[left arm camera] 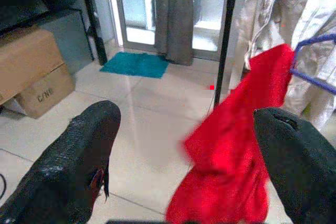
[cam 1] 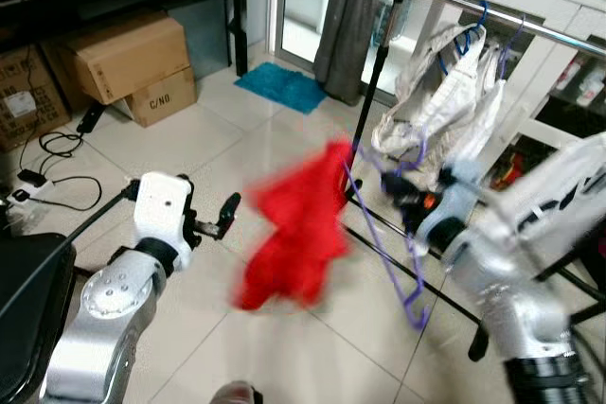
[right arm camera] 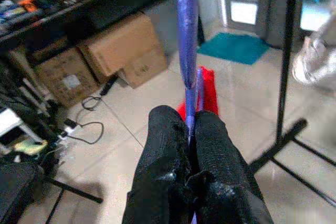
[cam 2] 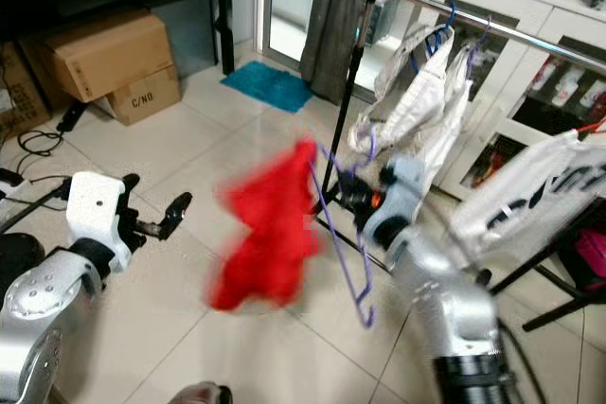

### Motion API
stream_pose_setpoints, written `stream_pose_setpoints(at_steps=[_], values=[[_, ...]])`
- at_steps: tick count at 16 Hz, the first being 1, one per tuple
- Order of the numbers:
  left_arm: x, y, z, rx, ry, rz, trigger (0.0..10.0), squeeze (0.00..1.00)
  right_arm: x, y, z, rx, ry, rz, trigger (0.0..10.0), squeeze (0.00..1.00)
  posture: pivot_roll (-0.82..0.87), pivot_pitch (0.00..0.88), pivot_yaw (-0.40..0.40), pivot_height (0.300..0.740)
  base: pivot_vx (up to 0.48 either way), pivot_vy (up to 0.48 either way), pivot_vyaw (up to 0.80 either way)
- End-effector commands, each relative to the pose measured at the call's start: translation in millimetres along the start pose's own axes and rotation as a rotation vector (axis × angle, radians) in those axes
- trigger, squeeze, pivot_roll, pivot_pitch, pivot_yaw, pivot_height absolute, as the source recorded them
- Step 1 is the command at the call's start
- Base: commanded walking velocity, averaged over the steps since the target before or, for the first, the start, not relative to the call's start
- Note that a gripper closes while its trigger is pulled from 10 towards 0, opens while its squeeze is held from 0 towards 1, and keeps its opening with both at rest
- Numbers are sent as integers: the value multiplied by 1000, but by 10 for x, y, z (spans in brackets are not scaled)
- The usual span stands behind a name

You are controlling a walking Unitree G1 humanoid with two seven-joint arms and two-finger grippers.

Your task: Hang hanger

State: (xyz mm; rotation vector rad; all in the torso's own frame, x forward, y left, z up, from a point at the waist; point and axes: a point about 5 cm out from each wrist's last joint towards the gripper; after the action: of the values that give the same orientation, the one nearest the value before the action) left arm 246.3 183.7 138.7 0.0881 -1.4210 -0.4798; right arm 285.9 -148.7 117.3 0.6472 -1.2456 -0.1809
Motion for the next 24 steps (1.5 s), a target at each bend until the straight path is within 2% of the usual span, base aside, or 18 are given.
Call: stream_pose_setpoints(at_steps=[1,2,5,6,11,12,13,15,17,18,21,22,23,24], values=[[44,-15,-49,-7,-17,-16,10000,416,132,70,0,30,-94,23,10000,0,82,0,-91,740,0,-435,0],[75,-16,-83,-15,-38,-15,10000,412,129,129,-38,51,-116,10,10000,0,81,0,-86,740,0,0,0],[171,-40,-116,-5,-89,-1,10000,396,149,236,-2,185,-203,-198,10000,0,73,11,-108,740,0,0,0],[157,-66,-101,-7,-92,4,10000,396,179,249,18,226,-226,-222,10000,0,70,16,-114,740,0,0,0],[162,-38,-83,22,-81,24,10000,404,287,280,10,289,-217,-191,10000,0,59,23,-131,740,0,0,0],[192,-38,-80,-1,-100,46,10000,902,290,312,17,308,-203,-171,10000,0,56,21,-135,740,0,0,0],[270,-4,-117,-18,-139,7,10000,1000,305,379,18,346,-187,-153,10000,0,56,18,-137,740,0,0,0],[395,82,-224,-32,-175,-53,10000,1000,341,485,15,409,-174,-133,10000,0,53,2,-134,740,0,0,0],[412,170,-354,-29,-167,-117,10000,1000,370,561,26,455,-169,-141,10000,0,50,0,-132,740,0,0,0],[407,250,-427,-22,-156,-159,10000,0,396,604,45,486,-171,-152,10000,0,46,0,-124,740,0,0,0],[411,439,-488,32,-135,-205,10000,0,446,640,61,516,-186,-165,10000,0,38,0,-111,740,0,0,0],[446,577,-479,82,-140,-219,10000,0,471,647,65,528,-192,-164,10000,0,39,0,-108,740,0,0,0],[456,661,-476,90,-148,-215,10000,0,496,657,71,541,-195,-166,10000,0,43,0,-110,740,0,0,0],[421,697,-493,45,-141,-223,10000,0,534,679,86,568,-203,-181,10000,0,48,0,-114,740,0,0,0]])
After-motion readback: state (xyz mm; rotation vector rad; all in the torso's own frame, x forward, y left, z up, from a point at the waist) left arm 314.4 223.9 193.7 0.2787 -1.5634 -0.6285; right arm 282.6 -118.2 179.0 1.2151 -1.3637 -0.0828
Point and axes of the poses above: a point about 5 cm out from each wrist's last joint towards the gripper, its own z axis pointing back from the gripper into the wrist, its own x axis along the axis of the wrist's last joint, y = z × x, and after that the axes turned 12 degrees about -z, right-handed
